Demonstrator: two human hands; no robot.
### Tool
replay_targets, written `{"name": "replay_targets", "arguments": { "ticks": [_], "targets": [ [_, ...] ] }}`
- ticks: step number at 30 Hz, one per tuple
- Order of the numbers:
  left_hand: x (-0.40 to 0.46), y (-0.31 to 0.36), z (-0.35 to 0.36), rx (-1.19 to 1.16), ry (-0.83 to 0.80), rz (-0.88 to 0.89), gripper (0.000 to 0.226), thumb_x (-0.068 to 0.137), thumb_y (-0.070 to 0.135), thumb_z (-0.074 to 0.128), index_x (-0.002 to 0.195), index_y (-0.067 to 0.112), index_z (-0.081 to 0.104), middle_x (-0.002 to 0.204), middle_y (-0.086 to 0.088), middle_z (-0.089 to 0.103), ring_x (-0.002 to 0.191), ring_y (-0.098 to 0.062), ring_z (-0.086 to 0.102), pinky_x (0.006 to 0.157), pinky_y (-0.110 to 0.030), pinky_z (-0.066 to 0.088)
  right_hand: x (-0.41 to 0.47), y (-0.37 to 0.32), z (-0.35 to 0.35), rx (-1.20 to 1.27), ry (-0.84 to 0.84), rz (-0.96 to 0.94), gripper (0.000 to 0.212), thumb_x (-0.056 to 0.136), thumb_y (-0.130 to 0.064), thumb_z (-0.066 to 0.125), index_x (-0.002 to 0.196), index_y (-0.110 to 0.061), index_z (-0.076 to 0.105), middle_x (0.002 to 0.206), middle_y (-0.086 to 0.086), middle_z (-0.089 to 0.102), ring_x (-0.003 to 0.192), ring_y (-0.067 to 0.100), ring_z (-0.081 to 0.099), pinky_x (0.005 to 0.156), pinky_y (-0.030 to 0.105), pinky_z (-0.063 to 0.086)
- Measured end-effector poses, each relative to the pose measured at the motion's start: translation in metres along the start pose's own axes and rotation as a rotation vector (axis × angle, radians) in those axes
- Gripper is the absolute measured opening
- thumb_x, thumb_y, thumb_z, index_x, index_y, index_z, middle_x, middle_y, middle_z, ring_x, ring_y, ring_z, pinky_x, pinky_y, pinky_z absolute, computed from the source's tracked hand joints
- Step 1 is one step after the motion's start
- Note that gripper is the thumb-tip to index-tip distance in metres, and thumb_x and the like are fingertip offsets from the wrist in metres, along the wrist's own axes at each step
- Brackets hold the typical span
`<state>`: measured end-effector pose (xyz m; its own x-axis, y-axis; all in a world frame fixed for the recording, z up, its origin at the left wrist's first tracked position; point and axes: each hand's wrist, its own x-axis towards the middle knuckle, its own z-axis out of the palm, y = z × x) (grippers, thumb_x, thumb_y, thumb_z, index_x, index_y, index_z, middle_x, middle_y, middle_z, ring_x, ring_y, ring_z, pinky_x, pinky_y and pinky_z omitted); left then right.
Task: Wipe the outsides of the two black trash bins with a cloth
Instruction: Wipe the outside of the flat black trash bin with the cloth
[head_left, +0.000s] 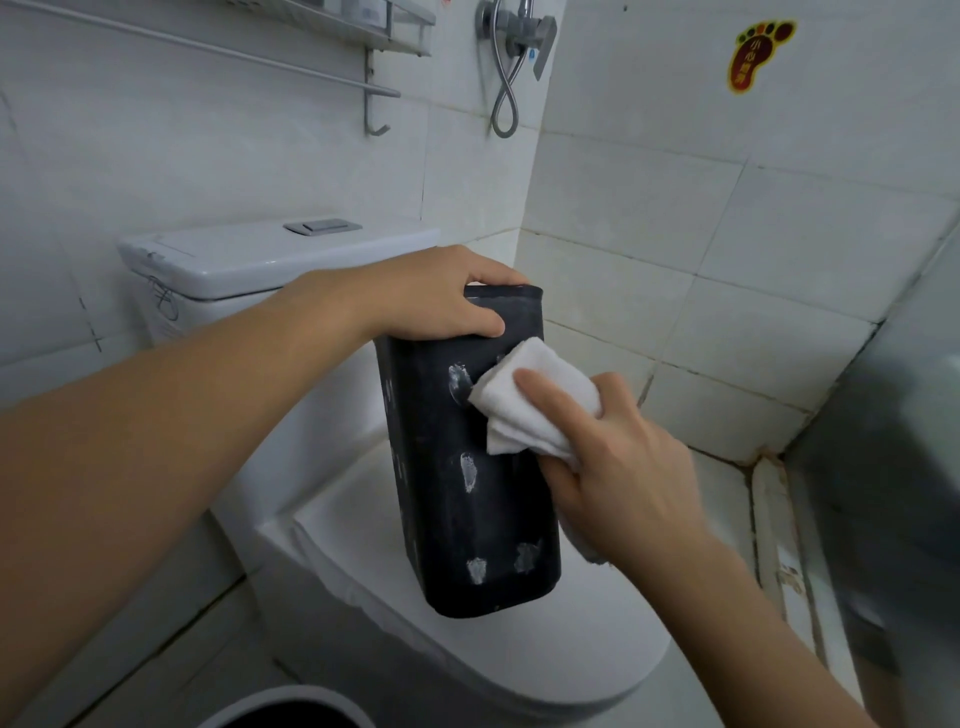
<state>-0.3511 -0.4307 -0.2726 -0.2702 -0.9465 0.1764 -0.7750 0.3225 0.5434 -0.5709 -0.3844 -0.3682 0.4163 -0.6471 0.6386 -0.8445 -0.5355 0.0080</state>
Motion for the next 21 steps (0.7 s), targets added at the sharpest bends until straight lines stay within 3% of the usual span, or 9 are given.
{"name": "replay_targets", "arguments": {
  "ticks": [7, 12, 15, 21],
  "targets": [
    [0.0, 0.001, 0.0, 0.013, 0.004, -0.002, 0.045, 0.089, 0.027, 0.061, 0.125, 0.054, 0.058, 0.113, 0.024, 0.067, 0.099, 0.0, 0.064, 0.089, -0.022, 0.051, 0.007, 0.016, 0.001, -0.057, 0.033, 0.144, 0.054, 0.08, -0.029, 0.073, 0.128, -0.039, 0.05, 0.093, 0.006, 0.046, 0.055, 0.02, 0.029, 0.043, 0.025, 0.03],
    [0.0, 0.001, 0.0, 0.025, 0.028, -0.022, 0.046, 0.088, 0.027, 0.061, 0.127, 0.053, 0.058, 0.11, 0.029, 0.065, 0.099, 0.002, 0.062, 0.086, -0.02, 0.049, -0.001, -0.001, 0.0, -0.051, -0.009, 0.021, 0.052, 0.082, -0.028, 0.068, 0.128, -0.042, 0.049, 0.095, 0.004, 0.045, 0.06, 0.019, 0.032, 0.039, 0.027, 0.035],
    [-0.002, 0.001, -0.001, 0.004, 0.038, -0.014, 0.046, 0.089, 0.025, 0.061, 0.126, 0.051, 0.06, 0.103, 0.032, 0.065, 0.096, 0.003, 0.063, 0.083, -0.017, 0.049, 0.002, 0.0, 0.0, -0.058, 0.024, 0.053, 0.052, 0.081, -0.028, 0.069, 0.127, -0.042, 0.051, 0.094, 0.005, 0.046, 0.059, 0.019, 0.03, 0.04, 0.025, 0.032],
    [0.0, 0.005, 0.003, 0.044, 0.022, 0.011, 0.045, 0.089, 0.026, 0.06, 0.125, 0.053, 0.058, 0.114, 0.026, 0.066, 0.1, 0.0, 0.063, 0.094, -0.028, 0.052, 0.01, 0.013, 0.008, -0.045, 0.092, 0.186, 0.053, 0.078, -0.024, 0.074, 0.126, -0.036, 0.056, 0.092, 0.008, 0.048, 0.055, 0.02, 0.029, 0.045, 0.023, 0.026]
  ]
}}
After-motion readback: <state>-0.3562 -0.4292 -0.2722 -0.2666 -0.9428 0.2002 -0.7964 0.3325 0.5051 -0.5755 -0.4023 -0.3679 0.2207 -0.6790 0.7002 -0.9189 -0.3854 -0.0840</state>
